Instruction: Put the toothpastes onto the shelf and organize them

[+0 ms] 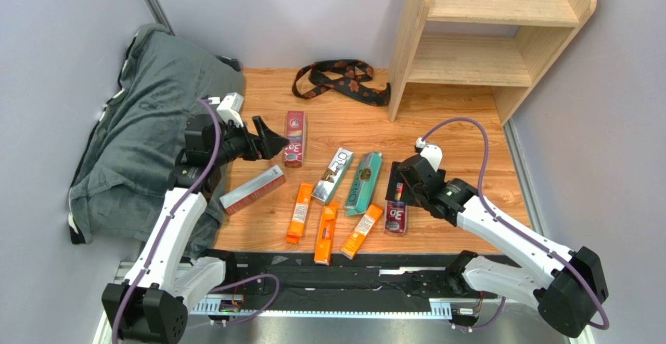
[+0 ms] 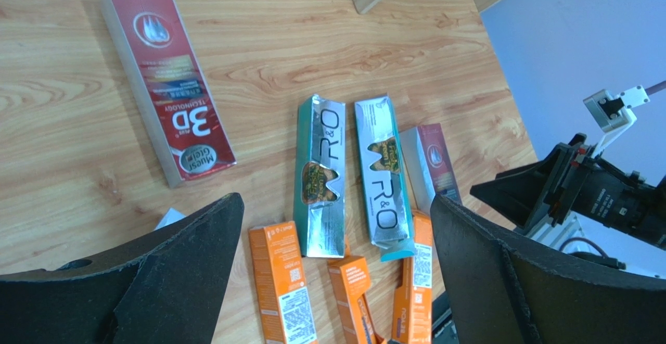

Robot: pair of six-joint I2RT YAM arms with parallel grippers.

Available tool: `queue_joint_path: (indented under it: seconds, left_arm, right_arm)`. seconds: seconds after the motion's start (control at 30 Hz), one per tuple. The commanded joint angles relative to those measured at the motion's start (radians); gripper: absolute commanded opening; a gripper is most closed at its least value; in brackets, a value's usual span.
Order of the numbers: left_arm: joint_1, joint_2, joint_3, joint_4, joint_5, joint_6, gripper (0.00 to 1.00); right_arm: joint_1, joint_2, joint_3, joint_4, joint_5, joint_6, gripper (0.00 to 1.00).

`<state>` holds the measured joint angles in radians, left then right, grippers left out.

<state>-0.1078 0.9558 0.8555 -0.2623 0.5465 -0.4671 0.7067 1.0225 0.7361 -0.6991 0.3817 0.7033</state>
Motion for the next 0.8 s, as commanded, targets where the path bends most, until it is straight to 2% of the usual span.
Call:
queue_joint_path:
  seconds: [0.0, 0.23, 0.57, 0.77]
  left_arm:
    - [0.008, 0.03, 0.025, -0.031, 0.053, -0.004, 0.99]
    - [0.008, 0.017, 0.004, -0.029, 0.086, 0.013, 0.99]
    - [0.008, 0.023, 0.002, -0.049, 0.096, 0.012, 0.99]
    - [0.008, 0.02, 0.008, -0.067, 0.093, 0.022, 0.99]
  right_arm:
    - [0.013, 0.008, -0.01, 0.024, -0.023, 0.051, 0.95]
    - [0.022, 0.039, -0.082, 0.107, -0.055, 0.068, 0.95]
    - [0.023, 0.209, -0.106, 0.21, -0.078, 0.061, 0.93]
    - [0.022, 0.257, -0.124, 0.245, -0.081, 0.079, 0.85]
